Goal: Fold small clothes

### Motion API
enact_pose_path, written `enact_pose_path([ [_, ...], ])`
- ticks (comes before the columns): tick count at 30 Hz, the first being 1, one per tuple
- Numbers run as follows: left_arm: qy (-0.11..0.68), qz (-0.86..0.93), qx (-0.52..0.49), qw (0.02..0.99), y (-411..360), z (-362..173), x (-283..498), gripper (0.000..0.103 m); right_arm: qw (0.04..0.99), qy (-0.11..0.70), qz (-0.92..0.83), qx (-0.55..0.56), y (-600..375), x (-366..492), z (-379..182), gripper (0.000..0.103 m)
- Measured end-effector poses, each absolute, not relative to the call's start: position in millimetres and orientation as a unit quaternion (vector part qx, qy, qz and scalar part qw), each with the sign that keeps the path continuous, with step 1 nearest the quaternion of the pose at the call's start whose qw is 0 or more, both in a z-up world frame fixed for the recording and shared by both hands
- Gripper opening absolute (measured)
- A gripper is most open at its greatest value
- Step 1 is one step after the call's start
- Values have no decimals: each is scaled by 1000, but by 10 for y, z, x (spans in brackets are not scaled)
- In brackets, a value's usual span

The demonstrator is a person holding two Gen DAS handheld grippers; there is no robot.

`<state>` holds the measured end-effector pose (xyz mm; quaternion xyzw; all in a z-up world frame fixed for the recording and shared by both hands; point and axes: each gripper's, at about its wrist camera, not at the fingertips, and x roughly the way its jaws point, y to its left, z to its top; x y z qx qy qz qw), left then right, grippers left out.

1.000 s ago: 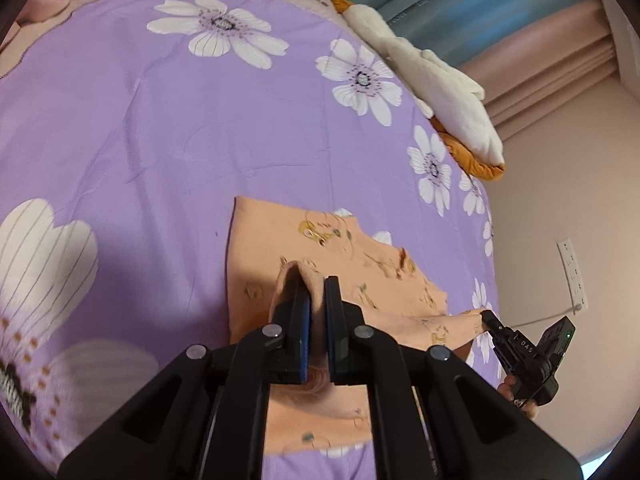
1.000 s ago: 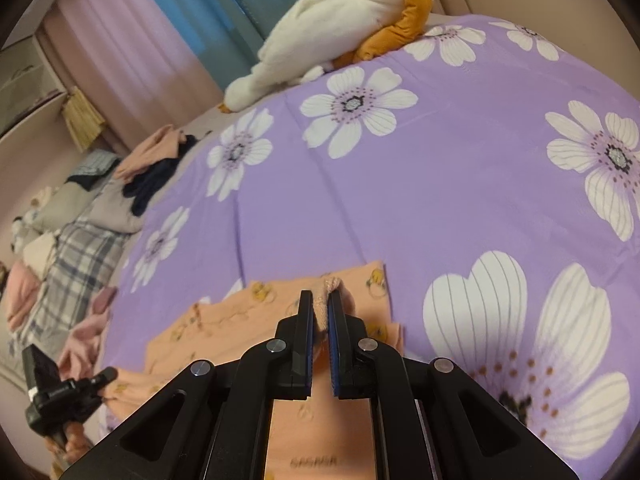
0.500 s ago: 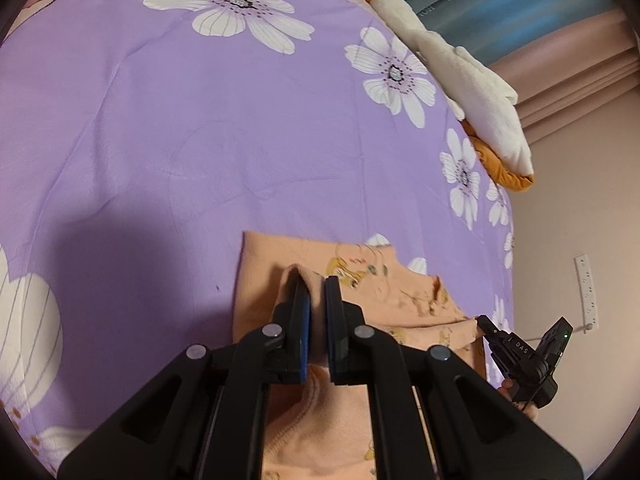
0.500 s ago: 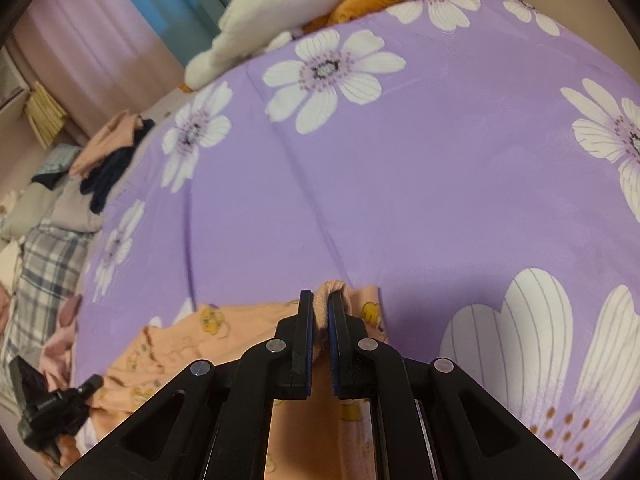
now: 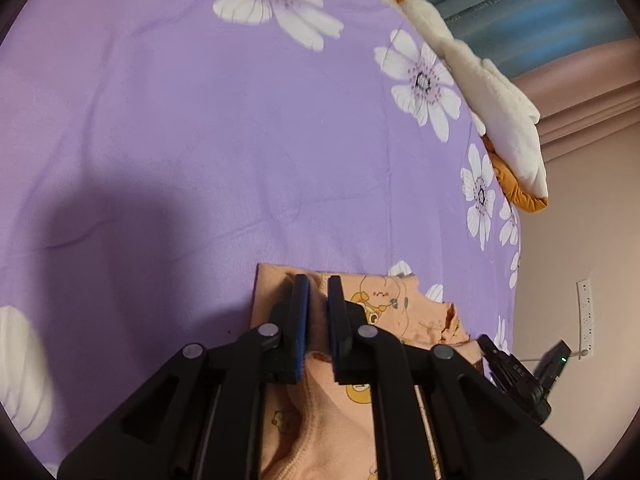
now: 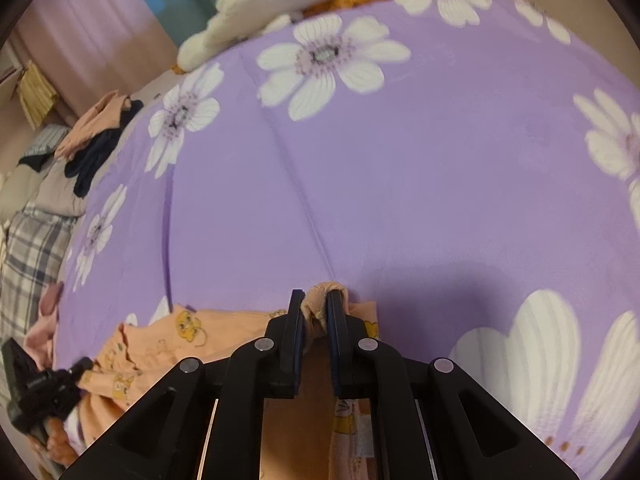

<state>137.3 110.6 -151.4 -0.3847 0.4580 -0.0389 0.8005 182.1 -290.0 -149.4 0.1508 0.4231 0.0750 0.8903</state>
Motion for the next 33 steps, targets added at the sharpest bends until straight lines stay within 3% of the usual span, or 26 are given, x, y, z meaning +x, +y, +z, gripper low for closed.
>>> enact_pose_path([
  [2, 440, -21, -373, 817, 1143, -1362, 1280, 26, 900, 407, 78, 137, -2883, 1719, -1363, 9],
  [6, 407, -45, -364, 837, 1163, -1051, 1034, 28, 911, 387, 94, 109, -2831, 1512, -1162, 17],
  [8, 403, -51, -348, 845, 1105, -957, 934, 28, 921, 367, 93, 94, -2826, 1411, -1073, 33],
  [10, 409, -53, -323, 852, 1019, -893, 847, 28, 930, 348, 78, 85, -2845, 1364, -1006, 37],
  [17, 438, -117, -282, 845, 655, -945, 727, 24, 910, 381, 141, 83, -2696, 1313, -1064, 37],
  [25, 487, -138, -247, 826, 303, -1281, 892, 21, 870, 464, 164, 38, -2261, 1472, -1616, 37],
  [33, 485, -99, -222, 840, 276, -1451, 1263, 21, 877, 452, 152, 56, -2148, 1803, -1673, 37],
])
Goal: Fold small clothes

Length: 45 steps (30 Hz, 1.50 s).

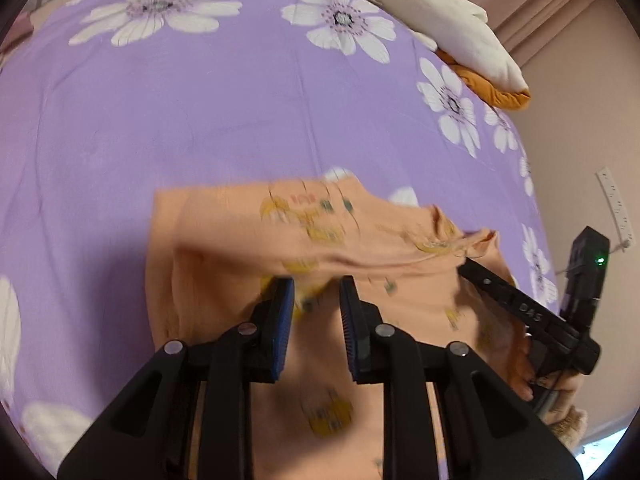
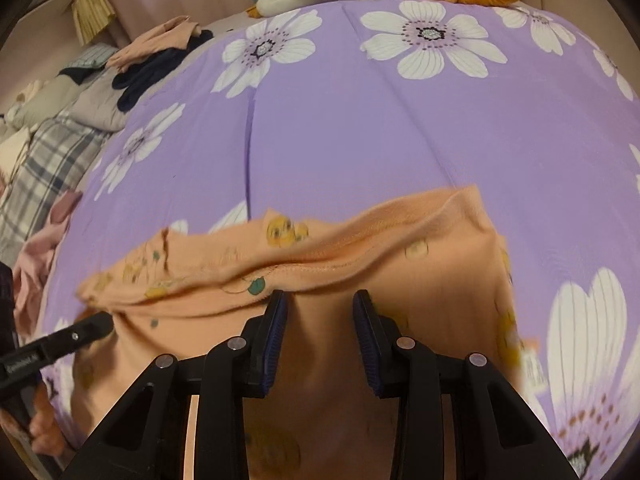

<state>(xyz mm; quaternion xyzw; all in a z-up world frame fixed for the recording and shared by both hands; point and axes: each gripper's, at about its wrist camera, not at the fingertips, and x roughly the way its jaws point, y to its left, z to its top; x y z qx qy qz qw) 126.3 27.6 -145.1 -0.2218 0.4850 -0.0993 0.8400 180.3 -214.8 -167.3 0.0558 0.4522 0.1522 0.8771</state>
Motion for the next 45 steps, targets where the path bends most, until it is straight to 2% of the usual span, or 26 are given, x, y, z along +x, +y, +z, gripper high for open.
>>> enact_pose_path([
  [7, 469, -58, -238, 849, 412, -1503, 1550, 21, 880, 445, 140, 88, -2188, 1961, -1678, 37],
  [10, 468, -54, -250, 846, 503, -1445, 1527, 25, 886, 433, 136, 92, -2278, 1913, -1599, 37],
  [14, 446, -42, -248, 859, 642, -1280, 1344, 48, 903, 402, 109, 105, -2623, 1801, -1403, 37],
  [16, 444, -41, -258, 857, 714, -1233, 1252, 49, 903, 399, 105, 119, -2781, 1782, -1370, 38],
  [19, 454, -55, -280, 844, 751, -1231, 1105, 51, 900, 407, 92, 124, -2944, 1797, -1419, 49],
  [24, 474, -40, -249, 843, 657, -1280, 856, 51, 889, 425, 107, 133, -2876, 1830, -1601, 50],
  [25, 477, -37, -245, 843, 650, -1294, 814, 51, 891, 424, 104, 127, -2849, 1835, -1608, 48],
  [28, 486, -40, -249, 837, 651, -1352, 692, 51, 899, 424, 68, 89, -2759, 1871, -1636, 3],
  [34, 493, -30, -241, 836, 640, -1412, 558, 51, 917, 368, 77, 134, -2921, 1777, -1338, 3],
  [39, 503, -35, -250, 827, 612, -1547, 480, 48, 914, 378, 68, 128, -2940, 1938, -1454, 3],
  [40, 499, -33, -247, 830, 609, -1552, 445, 45, 910, 390, 63, 122, -2917, 1980, -1519, 3],
  [43, 493, -42, -264, 828, 642, -1576, 393, 25, 899, 420, 56, 110, -2878, 2010, -1721, 3],
  [45, 491, -42, -276, 825, 670, -1596, 381, 23, 902, 413, 53, 113, -2894, 1961, -1716, 3],
])
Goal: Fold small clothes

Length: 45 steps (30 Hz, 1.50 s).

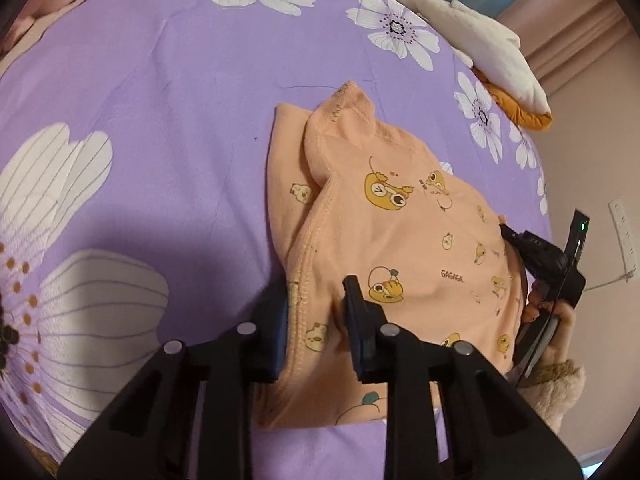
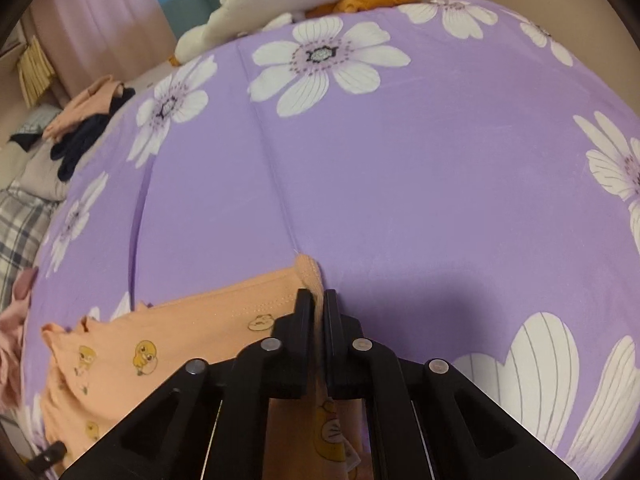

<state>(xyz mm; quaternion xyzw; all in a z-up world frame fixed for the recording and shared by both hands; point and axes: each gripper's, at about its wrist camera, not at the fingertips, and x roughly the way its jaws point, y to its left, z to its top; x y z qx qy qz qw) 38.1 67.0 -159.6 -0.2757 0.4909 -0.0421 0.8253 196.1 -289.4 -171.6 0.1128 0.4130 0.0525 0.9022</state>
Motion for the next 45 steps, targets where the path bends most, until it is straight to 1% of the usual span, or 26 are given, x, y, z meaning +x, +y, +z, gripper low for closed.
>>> enact_pose_path([
  [1, 489, -41, -281, 825, 676, -1593, 370, 23, 902, 413, 50, 114, -2900, 1939, -1689, 4],
  [3, 487, -38, -277, 827, 659, -1575, 357, 23, 903, 414, 41, 107, -2898, 1892, -1631, 8],
  [4, 486, -36, -271, 830, 638, -1562, 349, 23, 905, 413, 35, 99, -2884, 1857, -1602, 13],
  [5, 486, -34, -266, 832, 626, -1558, 349, 23, 909, 409, 27, 81, -2855, 1798, -1557, 23],
  [6, 486, -33, -262, 833, 618, -1557, 346, 24, 912, 405, 20, 65, -2831, 1757, -1524, 29],
  [7, 486, -31, -260, 834, 607, -1553, 335, 24, 915, 401, 12, 50, -2811, 1707, -1494, 40],
  [8, 487, -29, -259, 834, 602, -1550, 325, 26, 918, 395, 6, 35, -2792, 1642, -1461, 47],
  [10, 490, -28, -258, 832, 611, -1550, 301, 28, 921, 389, 2, 16, -2784, 1522, -1418, 52],
  [11, 490, -29, -260, 832, 621, -1550, 283, 30, 921, 388, 0, 15, -2791, 1468, -1405, 53],
  [13, 490, -28, -268, 829, 639, -1552, 227, 33, 921, 388, -7, 29, -2841, 1362, -1388, 54],
  [16, 493, -30, -271, 827, 629, -1552, 140, 35, 919, 391, -11, 57, -2921, 1184, -1396, 62],
  [18, 491, -29, -267, 828, 614, -1546, 92, 39, 916, 395, -13, 72, -2954, 1088, -1414, 62],
  [20, 492, -31, -265, 829, 600, -1541, 60, 45, 911, 403, -10, 93, -3014, 967, -1460, 63],
  [25, 485, -28, -278, 829, 634, -1514, 15, 52, 885, 429, 35, 180, -3218, 649, -1659, 65],
  [30, 485, -35, -278, 829, 608, -1509, 2, 53, 860, 446, 100, 228, -3252, 390, -1785, 65],
  [32, 486, -37, -279, 828, 589, -1532, 9, 57, 851, 449, 124, 244, -3233, 314, -1838, 65],
  [33, 485, -38, -281, 827, 581, -1544, 16, 57, 849, 446, 132, 252, -3221, 301, -1863, 65],
  [36, 484, -41, -283, 827, 552, -1582, 56, 56, 847, 433, 142, 273, -3168, 357, -1909, 65],
  [40, 480, -49, -287, 827, 525, -1618, 135, 55, 838, 417, 177, 304, -3032, 655, -1972, 65],
  [42, 477, -60, -293, 826, 518, -1629, 226, 54, 842, 409, 177, 304, -2938, 800, -1958, 63],
  [43, 475, -64, -300, 825, 518, -1640, 282, 51, 842, 405, 181, 306, -2894, 861, -1957, 57],
  [44, 474, -67, -308, 822, 517, -1656, 336, 48, 838, 408, 183, 314, -2853, 928, -1975, 49],
  [45, 474, -69, -315, 820, 514, -1677, 390, 46, 833, 411, 181, 323, -2818, 985, -2003, 44],
])
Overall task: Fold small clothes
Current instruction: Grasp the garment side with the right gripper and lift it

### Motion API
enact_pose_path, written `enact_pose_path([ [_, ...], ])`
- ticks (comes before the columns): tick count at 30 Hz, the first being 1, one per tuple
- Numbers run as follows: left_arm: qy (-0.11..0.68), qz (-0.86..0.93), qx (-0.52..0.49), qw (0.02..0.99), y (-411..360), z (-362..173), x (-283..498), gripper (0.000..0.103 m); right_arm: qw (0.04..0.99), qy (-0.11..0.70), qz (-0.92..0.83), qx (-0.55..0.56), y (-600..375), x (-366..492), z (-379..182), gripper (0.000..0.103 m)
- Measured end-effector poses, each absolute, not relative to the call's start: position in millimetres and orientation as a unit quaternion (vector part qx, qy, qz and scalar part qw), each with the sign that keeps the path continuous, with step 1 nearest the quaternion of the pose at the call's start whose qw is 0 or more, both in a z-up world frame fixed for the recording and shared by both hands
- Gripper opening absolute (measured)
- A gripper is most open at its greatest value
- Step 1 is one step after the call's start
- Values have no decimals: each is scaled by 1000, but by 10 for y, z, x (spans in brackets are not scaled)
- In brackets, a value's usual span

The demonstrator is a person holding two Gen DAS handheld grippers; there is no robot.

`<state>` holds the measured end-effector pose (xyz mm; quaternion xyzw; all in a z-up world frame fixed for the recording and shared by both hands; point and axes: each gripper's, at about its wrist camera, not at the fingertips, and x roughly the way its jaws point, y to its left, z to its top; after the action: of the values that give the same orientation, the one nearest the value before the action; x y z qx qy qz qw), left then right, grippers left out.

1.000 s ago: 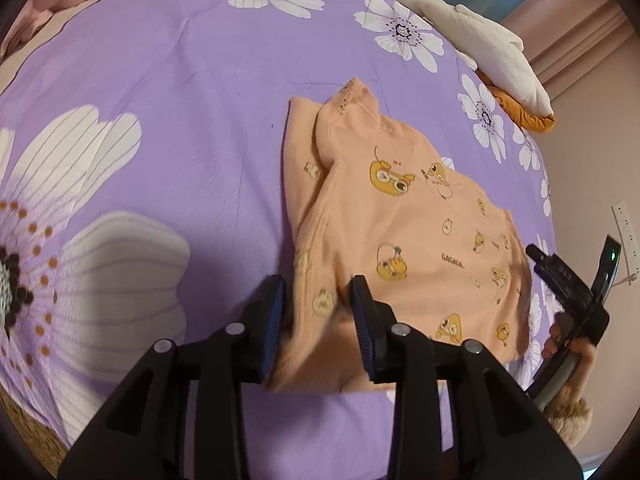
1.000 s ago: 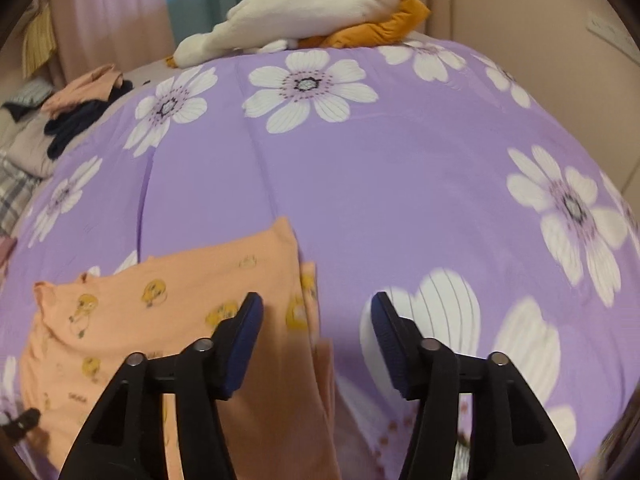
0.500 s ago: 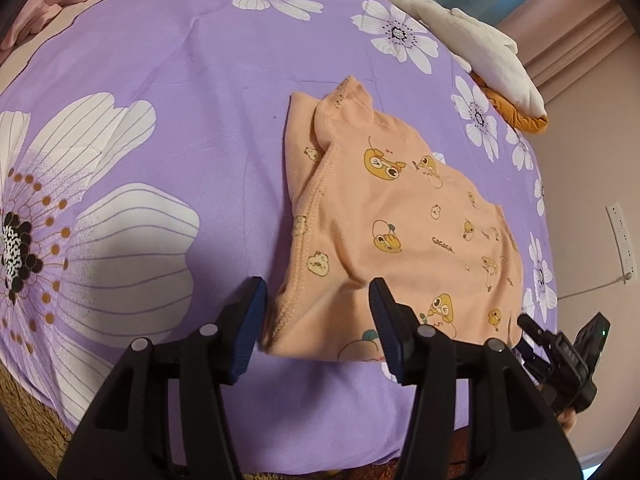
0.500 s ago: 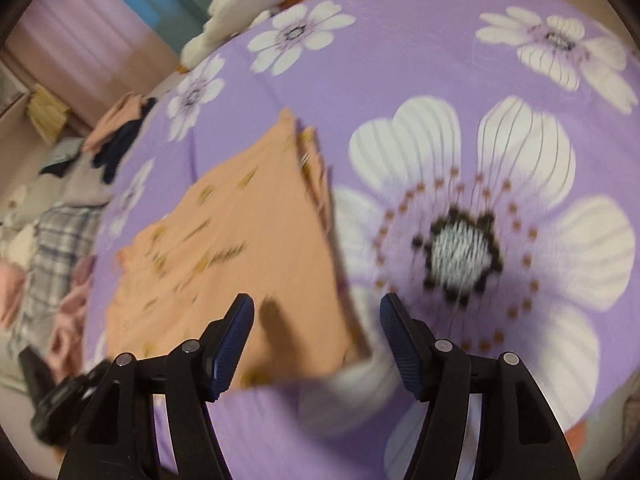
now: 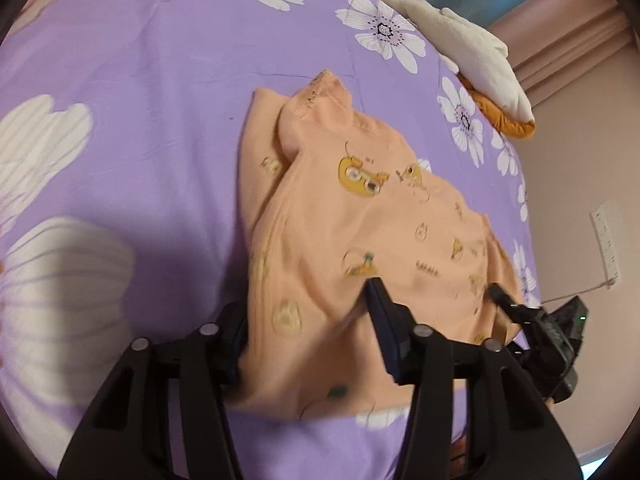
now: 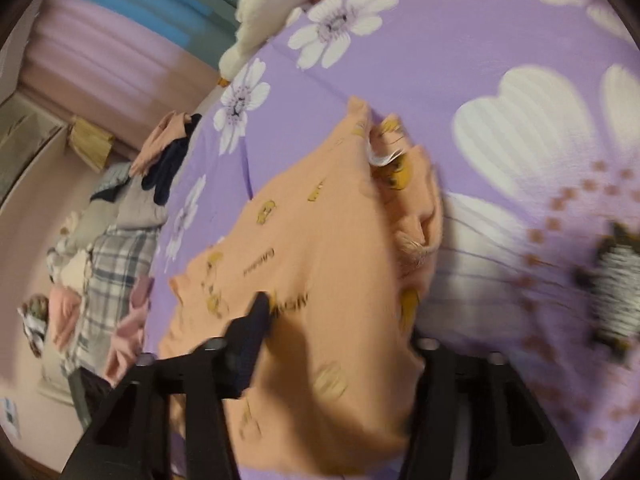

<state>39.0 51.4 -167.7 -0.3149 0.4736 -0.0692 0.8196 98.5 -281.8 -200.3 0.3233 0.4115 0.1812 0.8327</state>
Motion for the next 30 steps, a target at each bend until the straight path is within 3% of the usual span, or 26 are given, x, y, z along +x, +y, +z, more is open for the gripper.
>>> enact_pose_path([
  [2, 472, -69, -320, 818, 499, -1678, 439, 31, 831, 416, 171, 329, -2761, 1044, -2029, 26],
  [8, 465, -39, -319, 825, 435, -1581, 333, 17, 854, 389, 143, 314, -2787, 829, -1873, 16],
  [18, 490, -99, -308, 809, 95, -1426, 59, 17, 893, 353, 106, 259, -3015, 549, -1431, 15],
  [30, 495, -91, -283, 817, 144, -1402, -88, 28, 927, 361, 34, 98, -2653, 585, -1307, 15],
])
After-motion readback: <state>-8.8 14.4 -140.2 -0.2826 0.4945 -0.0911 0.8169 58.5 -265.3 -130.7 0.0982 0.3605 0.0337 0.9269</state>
